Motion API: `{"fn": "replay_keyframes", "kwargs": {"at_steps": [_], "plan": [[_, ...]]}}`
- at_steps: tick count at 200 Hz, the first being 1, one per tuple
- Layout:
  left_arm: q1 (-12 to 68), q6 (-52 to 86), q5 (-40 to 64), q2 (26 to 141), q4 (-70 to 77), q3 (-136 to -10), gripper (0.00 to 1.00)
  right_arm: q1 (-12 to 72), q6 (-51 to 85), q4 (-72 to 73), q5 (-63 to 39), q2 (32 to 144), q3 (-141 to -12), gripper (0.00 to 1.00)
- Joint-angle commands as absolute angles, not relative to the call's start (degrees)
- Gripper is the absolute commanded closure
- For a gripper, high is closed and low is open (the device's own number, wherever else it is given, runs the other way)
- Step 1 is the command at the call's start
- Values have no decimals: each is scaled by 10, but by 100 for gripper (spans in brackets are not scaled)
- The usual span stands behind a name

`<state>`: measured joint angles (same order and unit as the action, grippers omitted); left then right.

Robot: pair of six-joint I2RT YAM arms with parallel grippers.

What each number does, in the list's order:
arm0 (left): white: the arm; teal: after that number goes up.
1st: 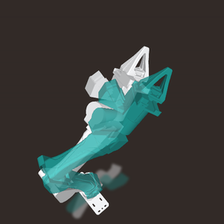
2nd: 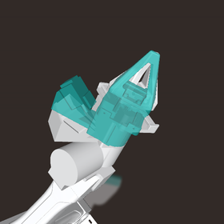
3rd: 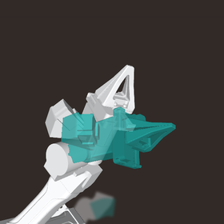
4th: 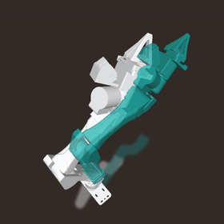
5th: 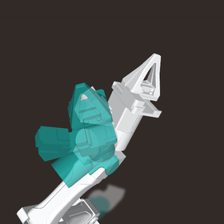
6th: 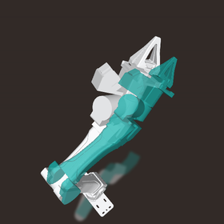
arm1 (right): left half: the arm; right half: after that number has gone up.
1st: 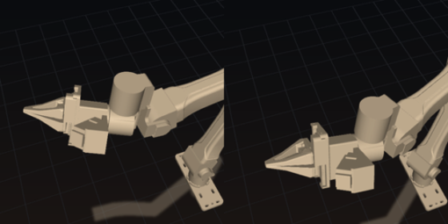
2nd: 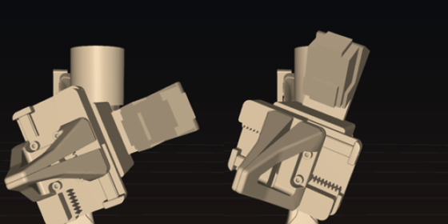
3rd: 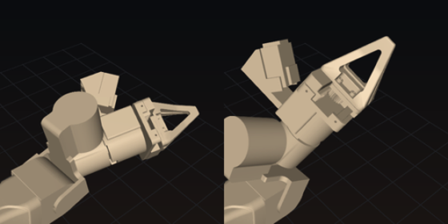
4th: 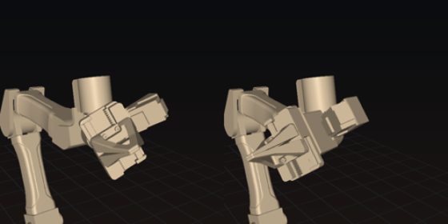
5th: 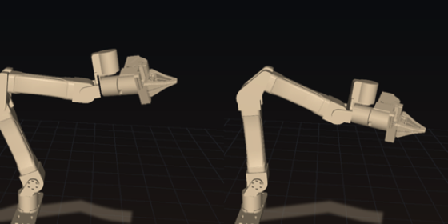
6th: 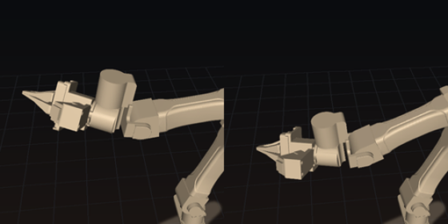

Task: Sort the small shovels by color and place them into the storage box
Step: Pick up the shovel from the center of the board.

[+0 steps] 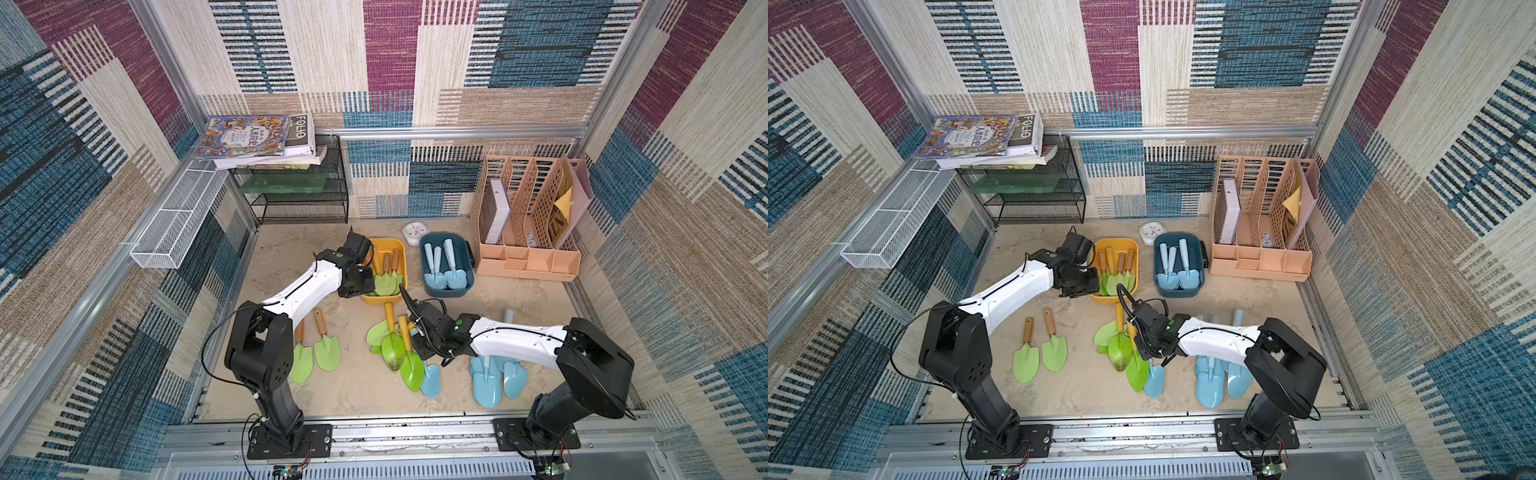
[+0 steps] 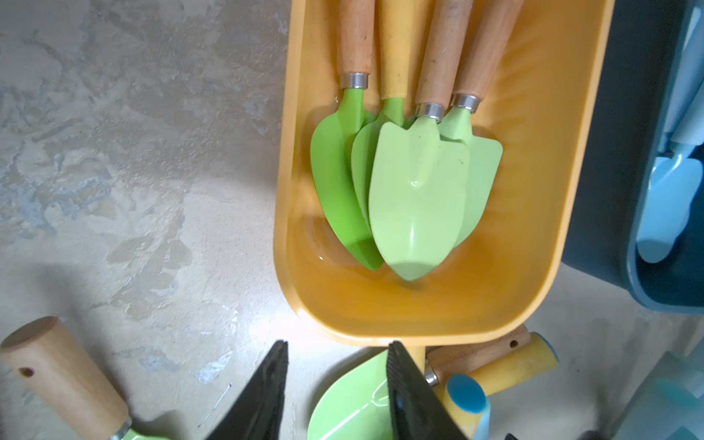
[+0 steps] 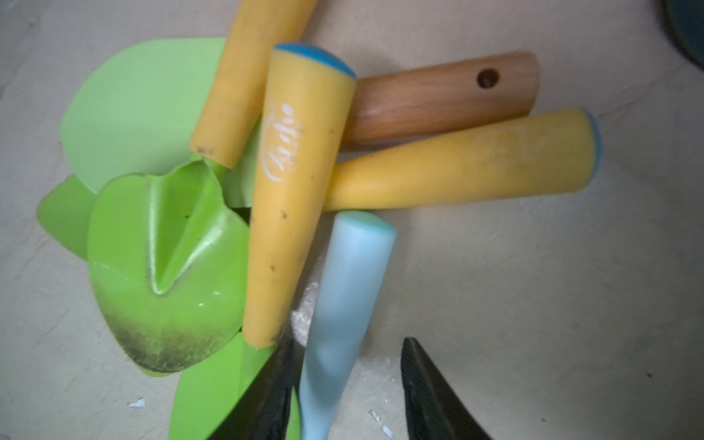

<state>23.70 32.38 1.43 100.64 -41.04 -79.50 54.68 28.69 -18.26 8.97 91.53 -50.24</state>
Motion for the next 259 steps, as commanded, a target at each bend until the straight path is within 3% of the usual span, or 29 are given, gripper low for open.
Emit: {"fn": "replay_keyframes", "kwargs": {"at_steps": [1,84,155,259], "plan": [[236,320,11,1001,-404,-792,55,548,306,-175,94,923,-499,52],[236,326,9,999,-399,-785,55,547,315,-169,89,927,-468,61],[236,324,8,1009,-402,-799,55,522,310,-161,81,919,-454,80],[236,323,11,1028,-406,-818,55,368,268,-168,38,778,-451,83]]}}
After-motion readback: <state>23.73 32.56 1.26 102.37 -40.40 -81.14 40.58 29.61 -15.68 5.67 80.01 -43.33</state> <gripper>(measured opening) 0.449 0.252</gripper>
